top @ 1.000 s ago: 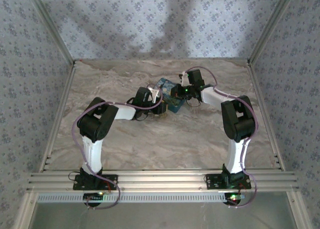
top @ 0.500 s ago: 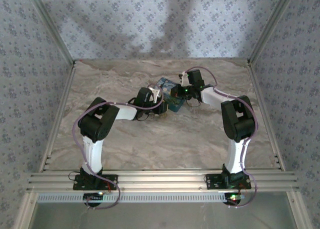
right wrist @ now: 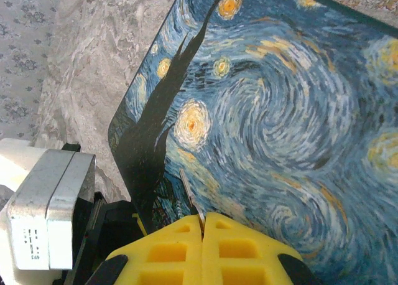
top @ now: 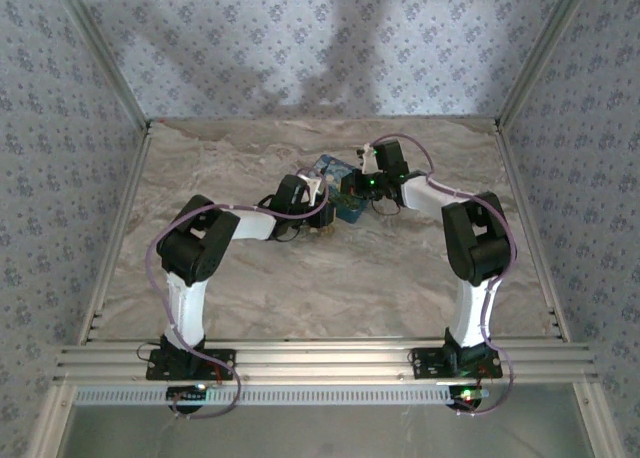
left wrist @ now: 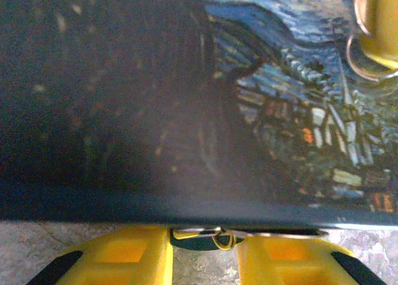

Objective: Unlock a padlock with a key

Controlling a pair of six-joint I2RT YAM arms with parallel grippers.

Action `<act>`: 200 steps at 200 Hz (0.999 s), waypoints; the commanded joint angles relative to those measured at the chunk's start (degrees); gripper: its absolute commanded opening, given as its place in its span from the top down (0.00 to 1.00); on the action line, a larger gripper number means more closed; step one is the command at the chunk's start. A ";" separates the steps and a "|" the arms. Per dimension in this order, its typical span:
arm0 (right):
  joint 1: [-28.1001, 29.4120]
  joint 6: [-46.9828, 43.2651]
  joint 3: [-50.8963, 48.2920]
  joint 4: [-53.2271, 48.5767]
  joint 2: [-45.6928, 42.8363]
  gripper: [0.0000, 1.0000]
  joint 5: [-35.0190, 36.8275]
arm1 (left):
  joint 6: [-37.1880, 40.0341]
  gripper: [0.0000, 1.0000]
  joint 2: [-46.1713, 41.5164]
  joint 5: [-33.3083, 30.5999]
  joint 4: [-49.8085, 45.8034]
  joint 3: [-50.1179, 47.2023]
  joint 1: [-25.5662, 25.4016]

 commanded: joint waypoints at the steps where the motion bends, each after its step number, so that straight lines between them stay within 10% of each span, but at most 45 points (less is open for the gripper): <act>1: 0.41 -0.40 -2.65 -1.08 -2.04 1.00 2.49 | -2.37 0.72 -0.72 0.99 -0.40 0.39 -0.34; 200: 9.76 -7.92 -45.45 21.07 -39.84 1.00 20.89 | -22.32 0.78 -13.35 12.19 -9.66 -3.77 -2.44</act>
